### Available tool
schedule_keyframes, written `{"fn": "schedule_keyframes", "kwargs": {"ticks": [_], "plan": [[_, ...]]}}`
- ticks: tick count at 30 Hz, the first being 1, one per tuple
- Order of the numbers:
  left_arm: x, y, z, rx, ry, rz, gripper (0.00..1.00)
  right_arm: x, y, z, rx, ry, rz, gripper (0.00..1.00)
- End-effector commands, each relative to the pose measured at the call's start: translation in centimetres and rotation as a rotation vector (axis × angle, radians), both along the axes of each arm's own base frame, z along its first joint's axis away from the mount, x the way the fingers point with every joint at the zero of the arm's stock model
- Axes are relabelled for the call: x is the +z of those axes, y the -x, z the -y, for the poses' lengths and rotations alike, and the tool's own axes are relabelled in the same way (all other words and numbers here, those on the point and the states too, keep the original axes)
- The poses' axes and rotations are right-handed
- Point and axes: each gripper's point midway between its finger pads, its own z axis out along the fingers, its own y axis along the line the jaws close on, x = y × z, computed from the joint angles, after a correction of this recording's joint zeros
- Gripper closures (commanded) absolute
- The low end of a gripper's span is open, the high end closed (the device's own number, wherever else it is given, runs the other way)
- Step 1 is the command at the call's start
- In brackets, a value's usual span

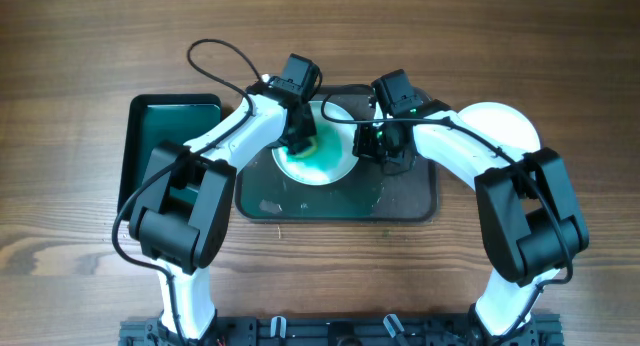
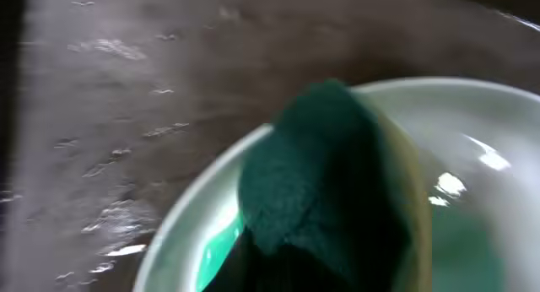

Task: Clean dirty plates on tray and stack at the side
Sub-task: 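Scrub the held plate with the sponge in the left gripper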

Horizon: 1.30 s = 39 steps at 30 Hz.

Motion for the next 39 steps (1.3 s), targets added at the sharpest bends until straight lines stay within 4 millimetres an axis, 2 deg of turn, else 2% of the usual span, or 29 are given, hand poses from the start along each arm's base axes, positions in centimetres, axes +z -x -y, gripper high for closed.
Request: {"fn": "schedule_keyframes", "kwargs": {"ticks": [1,3,5,8,10,12,15,18,20,22,24,27,28,31,34,35,36,38,39], "plan": [[-1.4,1.1,-6.8,0.146,-0.283,-0.02,0.96,-0.4,0.7,0.1,0.003,0.006,-0.036,0.96],[-2.2,2.6,-4.9,0.057,-0.183,-0.119,0.96,-0.4,1.3,0.0,0.019,-0.006,-0.06,0.96],[-2.8,4.7,-0.3,-0.194,0.051,-0.245,0.96,-0.5,1.6,0.1,0.023,0.0,-0.073,0.96],[-1.0,8.2,6.0,-0.478,0.434,-0.346,0.96,-0.5,1.6,0.1,0.026,0.0,-0.072,0.96],[0.4,9.0,8.1,-0.565,0.585,-0.345,0.96,-0.5,1.6,0.1,0.026,-0.001,-0.071,0.96],[1.0,8.8,9.1,-0.596,0.644,-0.319,0.96,-0.5,1.6,0.1,0.029,0.0,-0.07,0.96],[1.4,6.8,10.1,-0.598,0.675,-0.227,0.96,-0.5,1.6,0.1,0.029,0.0,-0.07,0.96],[1.0,3.5,10.0,-0.549,0.606,-0.11,0.96,-0.5,1.6,0.1,0.029,0.0,-0.07,0.96],[0.3,1.5,8.8,-0.477,0.506,-0.049,0.96,-0.5,1.6,0.1,0.033,0.0,-0.068,0.96],[-0.5,-0.2,6.8,-0.395,0.375,-0.001,0.96,-0.5,1.6,0.1,0.035,0.001,-0.067,0.96],[-1.3,-1.4,3.7,-0.292,0.2,0.027,0.96,-0.5,1.6,0.1,0.036,0.001,-0.067,0.96],[-1.6,-1.6,-2.7,-0.064,-0.113,0.041,0.96,-0.5,1.6,0.1,0.036,0.001,-0.067,0.96],[-1.1,-0.7,-6.4,0.073,-0.286,0.038,0.96,-0.5,1.6,0.1,0.036,0.001,-0.067,0.96],[-0.5,1.0,-8.8,0.168,-0.4,0.007,0.96,-0.5,1.6,0.1,0.036,0.001,-0.067,0.96],[-0.7,2.0,-9.0,0.157,-0.407,-0.038,0.96,-0.5,1.6,0.1,0.035,0.001,-0.067,0.96],[-1.1,2.6,-8.2,0.13,-0.361,-0.081,0.96,-0.5,1.6,0.1,0.035,0.001,-0.067,0.96],[-1.7,3.2,-6.9,0.057,-0.292,-0.131,0.96,-0.5,1.6,0.1,0.035,0.0,-0.067,0.96],[-2.8,4.8,-2.6,-0.168,-0.07,-0.246,0.96,-0.5,1.6,0.1,0.035,0.0,-0.066,0.96],[-2.6,6.6,1.3,-0.358,0.148,-0.314,0.96,-0.4,1.6,0.1,0.035,-0.001,-0.064,0.96]]}}
